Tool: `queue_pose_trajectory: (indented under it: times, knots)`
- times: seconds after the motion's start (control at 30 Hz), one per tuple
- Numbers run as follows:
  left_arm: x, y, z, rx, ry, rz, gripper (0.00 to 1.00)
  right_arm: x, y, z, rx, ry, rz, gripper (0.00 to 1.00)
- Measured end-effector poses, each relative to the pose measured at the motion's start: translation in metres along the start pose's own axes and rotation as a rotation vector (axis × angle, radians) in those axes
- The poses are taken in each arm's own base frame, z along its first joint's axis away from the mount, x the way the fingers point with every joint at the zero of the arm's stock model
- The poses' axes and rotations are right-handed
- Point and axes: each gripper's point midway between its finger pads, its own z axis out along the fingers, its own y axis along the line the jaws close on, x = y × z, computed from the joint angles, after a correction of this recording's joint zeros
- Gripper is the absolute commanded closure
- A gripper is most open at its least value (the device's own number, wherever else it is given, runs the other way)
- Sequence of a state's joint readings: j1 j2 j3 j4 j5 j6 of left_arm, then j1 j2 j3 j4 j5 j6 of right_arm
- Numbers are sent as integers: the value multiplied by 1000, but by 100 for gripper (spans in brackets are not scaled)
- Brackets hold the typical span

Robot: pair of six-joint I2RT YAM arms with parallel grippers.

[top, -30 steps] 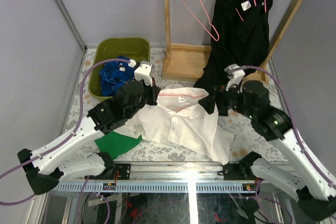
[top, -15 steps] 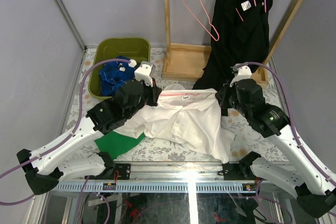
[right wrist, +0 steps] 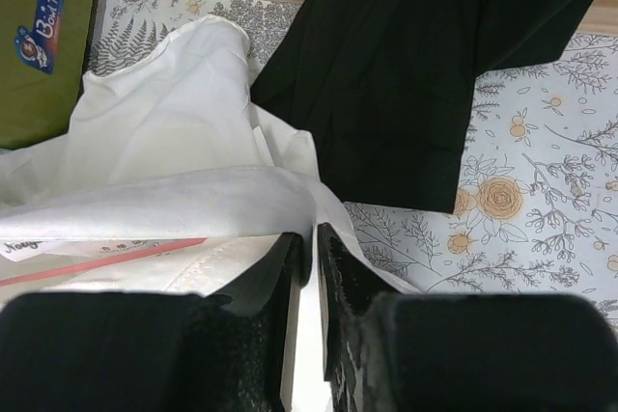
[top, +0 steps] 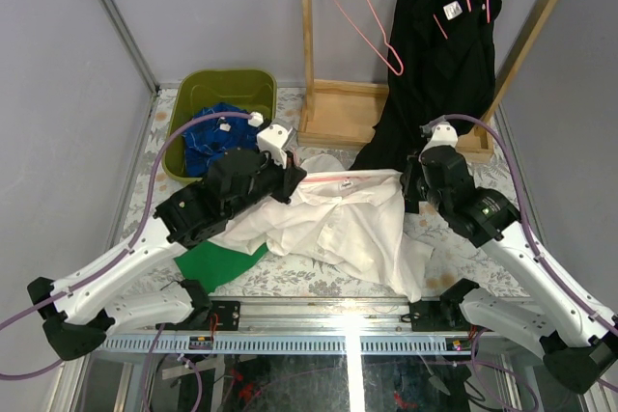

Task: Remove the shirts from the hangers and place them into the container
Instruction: Remove the shirt from the hanger.

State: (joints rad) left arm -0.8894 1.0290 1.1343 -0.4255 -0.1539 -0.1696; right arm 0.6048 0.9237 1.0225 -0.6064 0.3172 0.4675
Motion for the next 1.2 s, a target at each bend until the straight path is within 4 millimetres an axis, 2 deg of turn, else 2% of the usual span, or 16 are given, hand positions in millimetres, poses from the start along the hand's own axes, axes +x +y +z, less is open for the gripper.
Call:
queue_pose_trajectory:
  times: [0.17, 0.37, 0.5, 0.67, 0.83, 0.9, 0.97, 1.07, 1.13, 1.2]
  knots:
    - [-1, -3, -6, 27, -9, 7, 100, 1, 2, 3, -11, -5, -7, 79]
    - [0, -12, -9, 81, -8, 26, 100, -1, 1, -2, -25, -28, -16, 50]
    - [-1, -12, -10, 82, -11, 24, 100, 4, 13, -12, -131, -41, -26, 48]
    - [-2, -9, -10, 67, -15, 13, 100, 10, 21, -8, -173, -6, -42, 51]
    - [-2, -9, -10, 65, -15, 11, 100, 24, 19, 9, -130, 68, -59, 82]
    - [-2, -9, -9, 65, -14, 11, 100, 23, 17, 12, -109, 70, -45, 82]
    - [-2, -9, -9, 63, -14, 12, 100, 17, 17, 10, -97, 54, -34, 77]
    - [-3, -3, -8, 28, -21, 14, 100, 11, 16, 6, -91, 40, -30, 82]
    - [-3, 1, -8, 6, -24, 20, 100, 12, 15, 4, -93, 43, -33, 77]
    - [-3, 4, -7, -7, -24, 30, 100, 14, 14, 2, -87, 58, -41, 77]
